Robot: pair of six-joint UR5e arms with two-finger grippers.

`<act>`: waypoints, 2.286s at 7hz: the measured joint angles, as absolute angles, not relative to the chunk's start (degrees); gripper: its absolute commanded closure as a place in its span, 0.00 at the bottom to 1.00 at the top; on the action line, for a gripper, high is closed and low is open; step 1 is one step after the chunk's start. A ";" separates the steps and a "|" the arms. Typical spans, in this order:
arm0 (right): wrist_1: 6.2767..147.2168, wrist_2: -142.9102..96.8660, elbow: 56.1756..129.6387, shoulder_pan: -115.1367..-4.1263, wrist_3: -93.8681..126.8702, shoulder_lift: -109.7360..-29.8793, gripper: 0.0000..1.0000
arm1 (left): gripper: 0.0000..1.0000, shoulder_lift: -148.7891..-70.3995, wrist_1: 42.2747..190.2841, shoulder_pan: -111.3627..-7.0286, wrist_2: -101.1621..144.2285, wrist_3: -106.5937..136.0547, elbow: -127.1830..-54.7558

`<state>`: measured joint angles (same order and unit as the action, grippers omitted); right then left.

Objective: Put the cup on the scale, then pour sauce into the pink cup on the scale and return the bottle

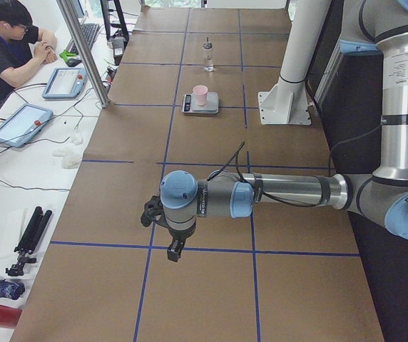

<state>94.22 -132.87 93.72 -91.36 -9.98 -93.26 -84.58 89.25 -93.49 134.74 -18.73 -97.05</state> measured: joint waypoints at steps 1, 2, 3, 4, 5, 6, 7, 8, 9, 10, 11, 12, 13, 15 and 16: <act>94.22 -132.85 93.65 -91.21 -9.96 -93.25 0.00 | 0.00 -84.68 89.22 -93.47 134.76 -18.67 -97.03; 94.22 -132.85 93.62 -91.04 -9.96 -93.25 0.00 | 0.00 -84.84 89.19 -93.44 134.80 -18.48 -97.00; 94.22 -132.83 93.61 -90.94 -9.99 -93.25 0.00 | 0.00 -84.93 89.23 -93.44 134.81 -16.65 -96.90; 94.22 -132.81 93.61 -90.92 -10.01 -93.25 0.00 | 0.00 -84.94 89.51 -93.43 134.78 -13.31 -96.80; 94.20 -132.81 93.60 -90.88 -10.02 -93.25 0.00 | 0.00 -84.94 89.90 -93.40 134.71 -11.18 -96.80; 94.16 -132.80 93.60 -90.88 -10.02 -93.25 0.00 | 0.00 -84.93 90.44 -93.37 134.67 -10.33 -96.76; 94.14 -132.80 93.60 -90.88 -10.02 -93.25 0.00 | 0.00 -84.87 91.46 -93.36 134.67 -10.00 -96.31; 94.13 -132.80 93.60 -90.88 -10.02 -93.25 0.00 | 0.00 -84.84 93.36 -93.34 134.67 -9.90 -95.13; 94.13 -132.80 93.60 -90.81 -10.02 -93.25 0.00 | 0.00 -84.82 96.47 -93.34 134.63 -9.84 -93.22; 94.13 -132.80 93.60 -90.74 -10.02 -93.25 0.00 | 0.00 -84.79 99.65 -93.34 134.67 -9.81 -90.98; 94.13 -132.80 93.60 -90.64 -10.02 -93.25 0.00 | 0.00 -84.75 102.18 -93.34 134.76 -9.81 -89.29; 94.13 -132.82 93.61 -90.53 -9.98 -93.25 0.00 | 0.00 -84.74 103.25 -93.34 134.80 -9.78 -88.62; 94.13 -132.84 93.65 -90.37 -9.92 -93.25 0.00 | 0.00 -84.73 103.63 -93.34 134.82 -9.76 -88.39; 94.13 -132.79 93.64 -89.75 -9.95 -93.25 0.00 | 0.00 -84.70 103.74 -93.34 134.82 -9.76 -88.34; 94.13 -132.72 93.59 -89.46 -9.99 -93.25 0.00 | 0.00 -84.68 103.65 -93.34 134.82 -9.76 -88.34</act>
